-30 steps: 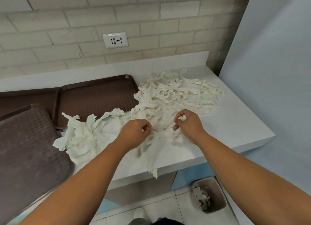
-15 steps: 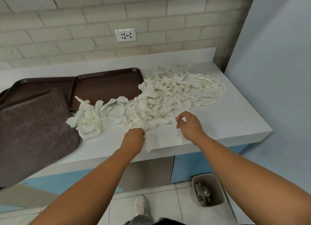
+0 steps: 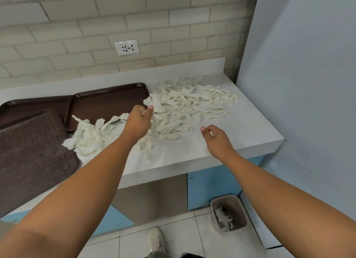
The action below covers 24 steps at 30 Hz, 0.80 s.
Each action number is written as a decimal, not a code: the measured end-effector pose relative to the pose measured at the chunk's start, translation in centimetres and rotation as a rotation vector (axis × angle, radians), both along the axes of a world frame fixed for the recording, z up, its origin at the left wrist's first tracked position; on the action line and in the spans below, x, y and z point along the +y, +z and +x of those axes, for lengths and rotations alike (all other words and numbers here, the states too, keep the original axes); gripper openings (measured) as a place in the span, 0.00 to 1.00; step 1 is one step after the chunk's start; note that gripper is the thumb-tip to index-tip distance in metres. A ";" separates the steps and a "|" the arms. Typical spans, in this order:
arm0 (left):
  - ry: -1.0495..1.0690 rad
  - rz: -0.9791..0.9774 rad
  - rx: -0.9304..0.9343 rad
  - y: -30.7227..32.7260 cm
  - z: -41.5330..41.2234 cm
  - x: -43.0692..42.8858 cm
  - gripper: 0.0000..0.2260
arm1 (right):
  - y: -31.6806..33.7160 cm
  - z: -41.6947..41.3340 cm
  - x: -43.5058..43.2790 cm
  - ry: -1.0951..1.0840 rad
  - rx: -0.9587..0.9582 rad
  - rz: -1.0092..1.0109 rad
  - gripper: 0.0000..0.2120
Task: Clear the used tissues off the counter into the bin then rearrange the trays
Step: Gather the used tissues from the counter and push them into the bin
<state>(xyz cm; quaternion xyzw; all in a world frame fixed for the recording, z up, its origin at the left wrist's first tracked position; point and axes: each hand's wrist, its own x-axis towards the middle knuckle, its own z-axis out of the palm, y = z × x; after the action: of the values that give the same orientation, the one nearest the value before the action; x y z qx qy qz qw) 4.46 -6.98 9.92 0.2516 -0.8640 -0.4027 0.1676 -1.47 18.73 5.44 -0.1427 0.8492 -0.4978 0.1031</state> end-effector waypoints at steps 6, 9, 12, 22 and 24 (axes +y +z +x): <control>-0.037 0.174 -0.015 1.9 -1.1 2.1 0.11 | -0.3 0.8 2.1 0.003 -0.018 -0.017 0.14; -0.134 0.305 -0.013 2.3 -1.3 4.3 0.12 | -0.5 1.2 3.1 -0.018 -0.017 -0.042 0.15; -0.225 0.268 -0.009 1.3 -1.8 7.6 0.04 | -0.7 1.9 4.7 -0.065 -0.063 -0.079 0.21; -0.576 0.123 -0.121 -6.9 -3.0 20.5 0.18 | -7.1 3.7 13.3 -0.343 -0.140 -0.018 0.23; -0.635 0.105 -0.173 -9.0 -3.5 22.5 0.18 | -8.6 4.4 15.0 -0.417 -0.158 0.019 0.24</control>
<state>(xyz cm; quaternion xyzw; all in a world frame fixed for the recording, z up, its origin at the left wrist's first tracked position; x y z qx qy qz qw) 1.00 15.52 0.94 0.0115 -0.8883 -0.4560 -0.0536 2.93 33.74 -3.13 0.0764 0.8544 -0.5098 0.0653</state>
